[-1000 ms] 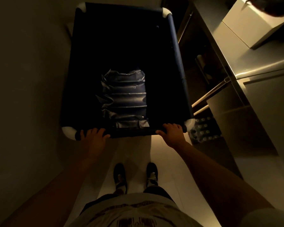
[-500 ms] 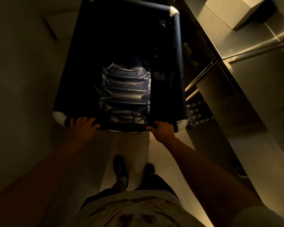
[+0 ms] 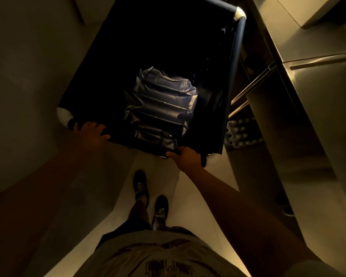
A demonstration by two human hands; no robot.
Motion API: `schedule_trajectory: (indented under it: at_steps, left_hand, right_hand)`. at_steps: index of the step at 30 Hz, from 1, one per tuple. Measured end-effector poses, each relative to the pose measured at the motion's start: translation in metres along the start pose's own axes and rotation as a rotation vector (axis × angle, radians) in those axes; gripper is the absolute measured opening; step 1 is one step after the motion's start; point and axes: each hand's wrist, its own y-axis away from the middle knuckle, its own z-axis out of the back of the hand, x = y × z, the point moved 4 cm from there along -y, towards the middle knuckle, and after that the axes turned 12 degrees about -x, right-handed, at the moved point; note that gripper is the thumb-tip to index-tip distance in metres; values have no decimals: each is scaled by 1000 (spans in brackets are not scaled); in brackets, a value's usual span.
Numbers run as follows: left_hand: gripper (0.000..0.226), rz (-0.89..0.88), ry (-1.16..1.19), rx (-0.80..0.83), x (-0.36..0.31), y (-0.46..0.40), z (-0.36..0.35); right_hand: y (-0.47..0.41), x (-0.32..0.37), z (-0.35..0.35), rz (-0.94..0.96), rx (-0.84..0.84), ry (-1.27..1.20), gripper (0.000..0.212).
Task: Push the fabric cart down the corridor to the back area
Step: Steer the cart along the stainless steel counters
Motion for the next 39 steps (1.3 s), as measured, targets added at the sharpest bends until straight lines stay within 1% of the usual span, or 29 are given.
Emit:
schedule_trajectory:
  at_steps: [7, 18, 22, 29, 34, 39]
  left_hand:
    - [52, 8, 3, 38, 20, 37, -19]
    - [51, 43, 8, -15, 37, 102, -46]
    - [54, 36, -29, 13, 43, 124, -53]
    - [54, 33, 13, 15, 45, 139, -66]
    - [56, 35, -12, 28, 43, 146, -70]
    - [48, 23, -53, -4, 32, 169, -72]
  right_hand:
    - [38, -13, -28, 52, -70, -28, 53]
    - [89, -24, -51, 74, -26, 34, 59]
    - [110, -26, -54, 62, -16, 52, 58]
    - [134, -30, -50, 44, -28, 49, 50]
    - [146, -31, -51, 41, -60, 115, 54]
    - [154, -39, -48, 45, -65, 170, 57]
